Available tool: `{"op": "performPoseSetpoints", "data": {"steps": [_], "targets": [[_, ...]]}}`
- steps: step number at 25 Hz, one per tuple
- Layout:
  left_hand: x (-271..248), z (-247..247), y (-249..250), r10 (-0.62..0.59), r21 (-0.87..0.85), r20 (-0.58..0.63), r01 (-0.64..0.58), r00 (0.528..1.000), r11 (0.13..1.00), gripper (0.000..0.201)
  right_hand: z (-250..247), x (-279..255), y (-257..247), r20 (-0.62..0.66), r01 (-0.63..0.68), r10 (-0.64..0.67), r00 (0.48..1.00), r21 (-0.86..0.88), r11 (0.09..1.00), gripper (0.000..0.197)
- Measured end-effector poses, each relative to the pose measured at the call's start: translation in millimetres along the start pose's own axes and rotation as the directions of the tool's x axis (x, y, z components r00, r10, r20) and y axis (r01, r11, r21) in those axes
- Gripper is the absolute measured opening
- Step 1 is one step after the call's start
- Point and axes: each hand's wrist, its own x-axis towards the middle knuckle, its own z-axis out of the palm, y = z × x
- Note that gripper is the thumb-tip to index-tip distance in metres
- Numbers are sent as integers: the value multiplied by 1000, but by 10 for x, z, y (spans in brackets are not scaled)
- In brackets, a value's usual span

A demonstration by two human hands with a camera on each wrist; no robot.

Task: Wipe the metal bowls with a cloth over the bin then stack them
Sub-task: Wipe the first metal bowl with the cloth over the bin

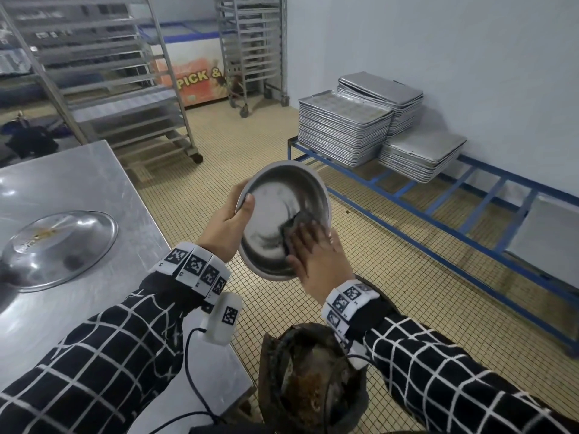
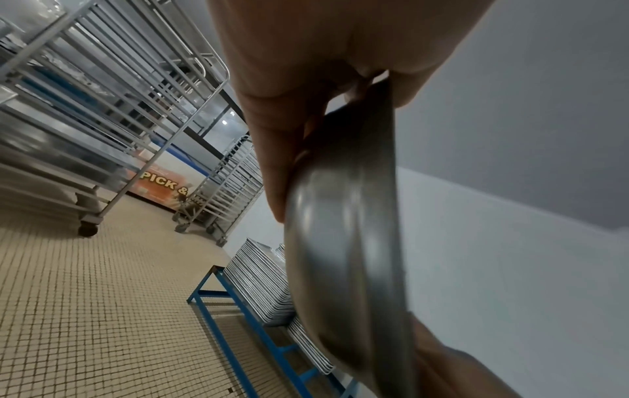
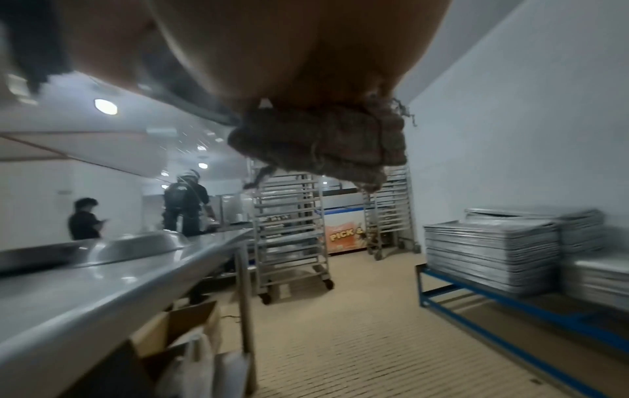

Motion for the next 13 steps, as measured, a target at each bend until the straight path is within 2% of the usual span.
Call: {"op": "performPoseSetpoints", "data": {"steps": [2,3,7,8,10,13], "targets": [[-18,-1,0,-41,15,52,40,998,999,39,-32,88,202,-31,-96,94,995,-62,993,67],[-19,-3,-2,-58,29,65,56,996,998,44,-56,125,267,-70,-129,126,990,-35,991,66],[17,11,-68,-117,8,69,117,991,993,25,-201,214,354,-195,-144,200,960,270,952,65],[33,3,-85,-144,-17,79,146,986,989,21,-256,237,363,-227,-131,231,946,386,913,67],[48,-21,-118,-184,-39,119,190,976,981,21,-367,258,413,-214,-133,314,925,592,795,62],[70,-62,-146,-245,-39,211,259,946,965,33,-477,243,511,-109,-201,389,915,712,673,39]]}}
